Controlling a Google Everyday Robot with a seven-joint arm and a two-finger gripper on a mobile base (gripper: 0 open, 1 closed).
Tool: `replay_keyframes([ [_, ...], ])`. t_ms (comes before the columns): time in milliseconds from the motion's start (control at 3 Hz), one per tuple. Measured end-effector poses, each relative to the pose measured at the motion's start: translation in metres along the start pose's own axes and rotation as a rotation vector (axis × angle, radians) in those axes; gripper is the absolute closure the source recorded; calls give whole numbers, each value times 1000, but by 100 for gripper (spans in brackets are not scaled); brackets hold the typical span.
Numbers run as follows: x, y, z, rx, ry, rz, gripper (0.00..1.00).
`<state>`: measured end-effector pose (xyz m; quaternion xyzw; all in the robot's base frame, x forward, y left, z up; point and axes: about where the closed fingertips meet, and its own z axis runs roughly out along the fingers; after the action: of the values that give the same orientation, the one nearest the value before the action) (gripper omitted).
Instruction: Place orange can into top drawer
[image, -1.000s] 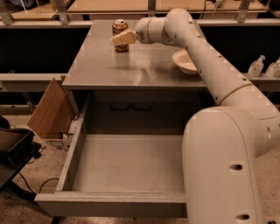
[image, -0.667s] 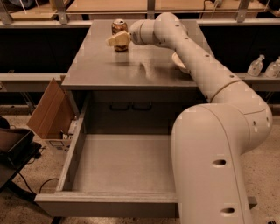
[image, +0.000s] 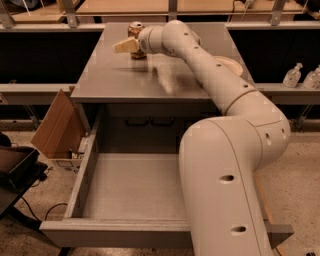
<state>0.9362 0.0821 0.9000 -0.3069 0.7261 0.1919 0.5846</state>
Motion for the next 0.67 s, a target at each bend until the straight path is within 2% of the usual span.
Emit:
replay_keyframes([
  [667,-14,8,25,11,-46,6,49],
])
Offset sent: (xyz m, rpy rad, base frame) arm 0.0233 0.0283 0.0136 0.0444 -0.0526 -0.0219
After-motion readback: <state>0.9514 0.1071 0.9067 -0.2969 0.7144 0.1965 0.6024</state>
